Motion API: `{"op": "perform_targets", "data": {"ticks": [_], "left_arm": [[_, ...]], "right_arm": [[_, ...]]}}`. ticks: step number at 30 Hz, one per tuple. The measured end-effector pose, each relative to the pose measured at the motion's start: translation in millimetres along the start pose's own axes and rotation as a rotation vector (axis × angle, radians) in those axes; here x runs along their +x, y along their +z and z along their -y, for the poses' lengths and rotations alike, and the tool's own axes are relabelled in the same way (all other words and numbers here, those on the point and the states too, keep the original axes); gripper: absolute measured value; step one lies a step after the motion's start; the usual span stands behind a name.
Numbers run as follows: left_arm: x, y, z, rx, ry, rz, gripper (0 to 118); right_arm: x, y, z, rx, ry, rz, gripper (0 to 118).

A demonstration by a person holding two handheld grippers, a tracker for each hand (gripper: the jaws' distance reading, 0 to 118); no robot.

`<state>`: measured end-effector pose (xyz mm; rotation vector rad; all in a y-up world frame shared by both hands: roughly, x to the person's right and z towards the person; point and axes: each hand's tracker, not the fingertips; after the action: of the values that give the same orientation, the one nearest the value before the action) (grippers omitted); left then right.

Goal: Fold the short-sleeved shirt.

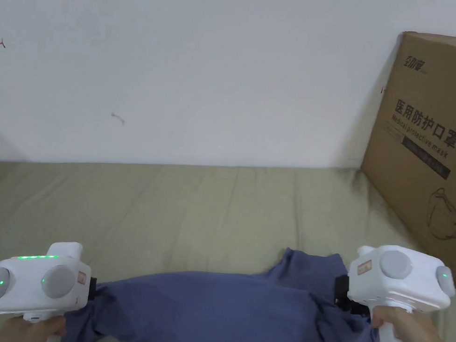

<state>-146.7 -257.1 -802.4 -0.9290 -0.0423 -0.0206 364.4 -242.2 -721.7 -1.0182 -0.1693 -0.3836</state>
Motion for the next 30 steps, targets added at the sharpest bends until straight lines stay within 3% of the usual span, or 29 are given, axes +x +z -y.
{"op": "perform_targets", "data": {"ticks": [3, 14, 21, 30], "left_arm": [[-6, 46, 23, 0.048, 0.014, 0.02, 1], [-38, 199, 202, 0.111, -0.052, 0.003, 1], [-62, 240, 310, 0.048, 0.001, -0.012, 1], [-64, 265, 371, 0.022, -0.035, -0.036, 2]], "right_arm": [[6, 48, 33, 0.063, 0.004, -0.05, 1], [24, 191, 246, 0.131, 0.031, -0.021, 1], [51, 218, 364, 0.073, -0.001, -0.026, 1], [86, 229, 431, 0.042, -0.023, -0.042, 2]]}}
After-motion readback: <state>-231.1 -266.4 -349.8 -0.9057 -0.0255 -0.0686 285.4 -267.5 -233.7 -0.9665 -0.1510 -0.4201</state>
